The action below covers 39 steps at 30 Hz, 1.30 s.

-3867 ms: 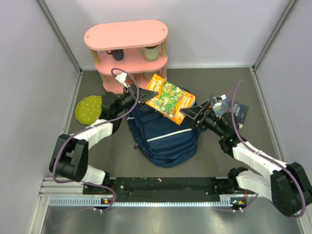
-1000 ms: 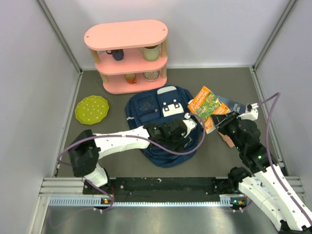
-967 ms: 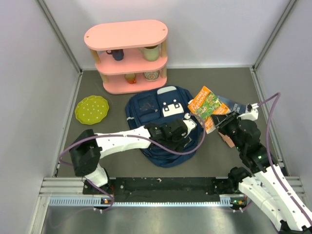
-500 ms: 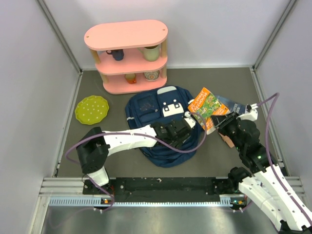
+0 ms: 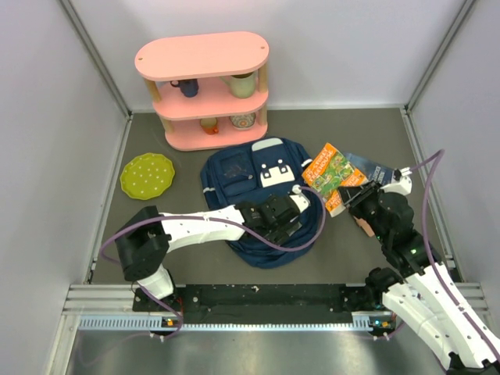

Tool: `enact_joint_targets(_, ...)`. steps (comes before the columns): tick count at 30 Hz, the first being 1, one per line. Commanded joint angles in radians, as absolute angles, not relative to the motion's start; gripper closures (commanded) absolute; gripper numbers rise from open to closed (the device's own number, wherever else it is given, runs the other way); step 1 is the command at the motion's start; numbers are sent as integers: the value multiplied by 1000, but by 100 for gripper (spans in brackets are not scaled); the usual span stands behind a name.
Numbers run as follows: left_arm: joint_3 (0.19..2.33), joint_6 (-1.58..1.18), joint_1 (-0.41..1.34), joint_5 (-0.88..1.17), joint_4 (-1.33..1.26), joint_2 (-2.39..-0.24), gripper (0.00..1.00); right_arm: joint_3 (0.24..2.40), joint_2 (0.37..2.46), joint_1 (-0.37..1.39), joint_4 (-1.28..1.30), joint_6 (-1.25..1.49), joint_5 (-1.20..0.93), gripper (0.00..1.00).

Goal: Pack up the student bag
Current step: Place the book in the student bag.

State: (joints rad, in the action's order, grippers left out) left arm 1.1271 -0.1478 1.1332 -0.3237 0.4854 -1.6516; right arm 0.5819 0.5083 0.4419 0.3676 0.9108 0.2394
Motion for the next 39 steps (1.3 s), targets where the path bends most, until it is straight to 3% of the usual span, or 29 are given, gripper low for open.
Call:
enact_joint_targets(1, 1135, -133, 1131, -298, 431, -1624, 23, 604, 508, 440, 264, 922, 253, 100)
enact_joint_targets(9, 1160, -129, 1131, -420, 440, -1697, 30, 604, 505, 440, 267, 923, 250, 100)
enact_joint_targets(13, 1152, -136, 1131, -486, 420, -1698, 39, 601, 505, 439, 270, 925, 249, 100)
enact_joint_targets(18, 1152, -146, 1131, -520, 400, -1660, 71, 601, 502, 436, 273, 925, 250, 100)
enact_joint_targets(25, 1154, -146, 1129, -555, 387, -1601, 100, 609, 491, 434, 287, 916, 262, 100)
enact_joint_targets(35, 1271, -138, 1105, -607, 445, -1591, 100, 673, 427, 433, 400, 853, 356, 100)
enact_joint_targets(39, 1330, -143, 1040, -540, 460, -1562, 100, 704, 396, 430, 480, 850, 428, 100)
